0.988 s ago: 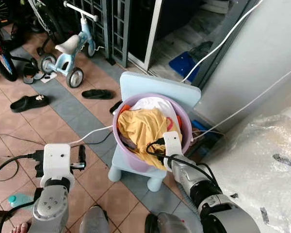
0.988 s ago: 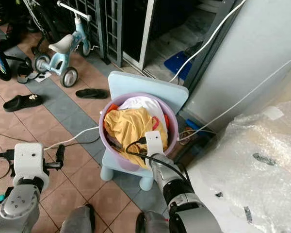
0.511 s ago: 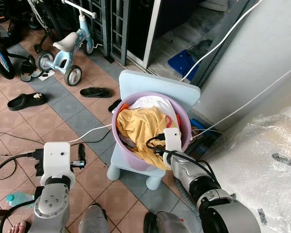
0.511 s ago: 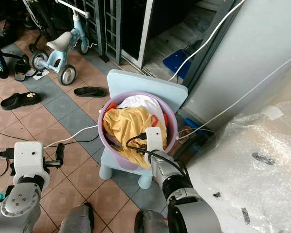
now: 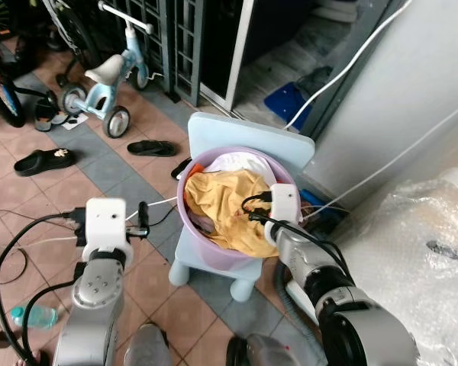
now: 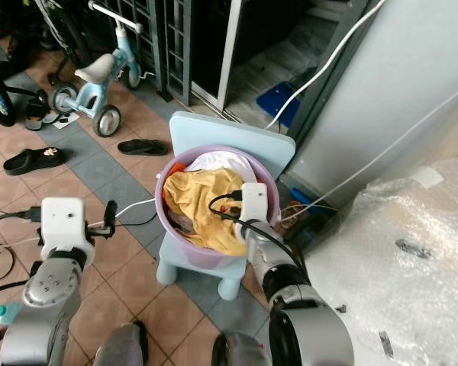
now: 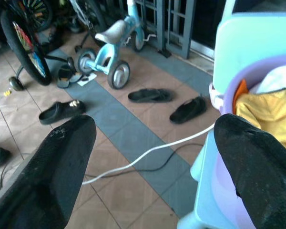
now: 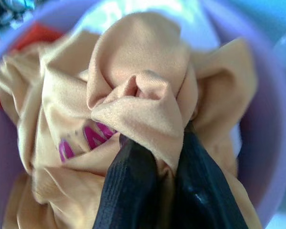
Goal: Clothes washing
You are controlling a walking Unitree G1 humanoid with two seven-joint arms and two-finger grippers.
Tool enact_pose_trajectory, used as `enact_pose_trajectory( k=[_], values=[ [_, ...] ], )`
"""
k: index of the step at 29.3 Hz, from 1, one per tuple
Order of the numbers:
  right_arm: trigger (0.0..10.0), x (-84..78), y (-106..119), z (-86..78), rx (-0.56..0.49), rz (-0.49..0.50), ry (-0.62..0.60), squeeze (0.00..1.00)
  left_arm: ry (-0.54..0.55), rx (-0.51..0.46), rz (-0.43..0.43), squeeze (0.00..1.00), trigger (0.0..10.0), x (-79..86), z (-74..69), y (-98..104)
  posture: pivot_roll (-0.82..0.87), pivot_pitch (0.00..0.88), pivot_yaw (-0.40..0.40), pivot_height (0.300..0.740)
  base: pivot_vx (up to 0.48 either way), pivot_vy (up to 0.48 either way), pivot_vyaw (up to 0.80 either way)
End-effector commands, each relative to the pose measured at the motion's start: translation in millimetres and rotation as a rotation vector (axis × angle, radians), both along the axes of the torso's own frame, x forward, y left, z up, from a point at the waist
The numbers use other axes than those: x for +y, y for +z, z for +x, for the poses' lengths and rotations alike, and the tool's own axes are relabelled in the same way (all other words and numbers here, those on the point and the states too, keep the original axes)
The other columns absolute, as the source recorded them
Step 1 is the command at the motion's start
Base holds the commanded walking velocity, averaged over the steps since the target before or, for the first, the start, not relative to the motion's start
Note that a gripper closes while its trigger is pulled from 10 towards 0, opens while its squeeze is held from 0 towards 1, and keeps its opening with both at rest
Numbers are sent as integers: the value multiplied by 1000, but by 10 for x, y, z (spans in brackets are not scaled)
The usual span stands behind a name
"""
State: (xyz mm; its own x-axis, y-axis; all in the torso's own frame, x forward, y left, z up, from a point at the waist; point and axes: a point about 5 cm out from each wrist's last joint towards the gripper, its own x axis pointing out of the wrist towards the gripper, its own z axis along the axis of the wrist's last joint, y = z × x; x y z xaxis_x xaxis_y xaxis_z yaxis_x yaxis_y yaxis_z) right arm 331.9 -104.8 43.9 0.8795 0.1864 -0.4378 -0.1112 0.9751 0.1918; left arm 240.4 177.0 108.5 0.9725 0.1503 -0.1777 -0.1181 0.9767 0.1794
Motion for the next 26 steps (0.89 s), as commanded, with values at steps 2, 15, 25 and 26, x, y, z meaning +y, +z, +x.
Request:
enact_pose_trajectory(
  k=[2,15,25,26],
  values=[
    [0,-78,178,64,-117,23,-21,0,4,-19,2,0,10000,5,49,-4,41,0,-103,740,0,0,0],
    [0,-498,810,-578,-570,-132,-23,0,-70,-123,-49,0,10000,-284,289,55,-72,0,-25,740,0,0,0],
    [10000,-449,828,-625,-549,-139,-4,0,-51,-143,-43,0,10000,-248,290,47,-58,0,-33,740,0,0,0],
    [10000,-449,859,-623,-560,-140,-6,0,-49,-145,-42,0,10000,-244,286,46,-59,0,-35,740,0,0,0]
  ],
)
